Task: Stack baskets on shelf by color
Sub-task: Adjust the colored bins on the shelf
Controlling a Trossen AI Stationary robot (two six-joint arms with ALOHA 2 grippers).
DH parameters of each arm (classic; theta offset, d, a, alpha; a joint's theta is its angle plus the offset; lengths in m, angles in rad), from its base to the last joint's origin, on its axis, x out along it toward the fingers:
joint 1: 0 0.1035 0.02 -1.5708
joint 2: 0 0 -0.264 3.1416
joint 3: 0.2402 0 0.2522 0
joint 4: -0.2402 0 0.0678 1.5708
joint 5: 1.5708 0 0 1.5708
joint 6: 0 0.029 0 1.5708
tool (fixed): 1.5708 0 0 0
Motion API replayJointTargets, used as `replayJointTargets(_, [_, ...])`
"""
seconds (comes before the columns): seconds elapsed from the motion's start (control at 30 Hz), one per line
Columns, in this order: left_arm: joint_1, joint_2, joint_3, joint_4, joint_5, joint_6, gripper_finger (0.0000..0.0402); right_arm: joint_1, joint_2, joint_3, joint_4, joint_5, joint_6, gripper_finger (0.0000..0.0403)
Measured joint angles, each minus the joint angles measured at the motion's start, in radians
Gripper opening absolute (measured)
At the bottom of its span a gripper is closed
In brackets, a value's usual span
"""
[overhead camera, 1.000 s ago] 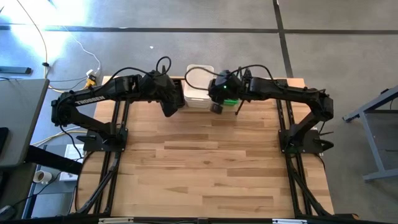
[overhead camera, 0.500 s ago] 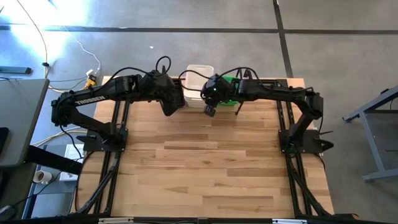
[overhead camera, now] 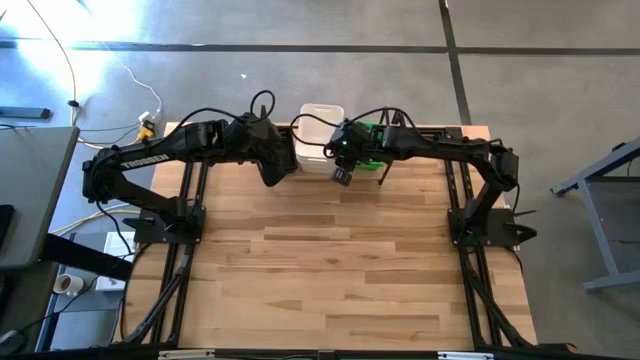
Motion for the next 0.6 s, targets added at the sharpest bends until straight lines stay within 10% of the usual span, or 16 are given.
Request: replayJointTargets(0.6, [0.000, 0.000, 0.000, 0.000, 0.001, -0.023, 0.0076, 0.001, -0.008, 0.016, -0.092, 0.114, 0.078, 0.0079])
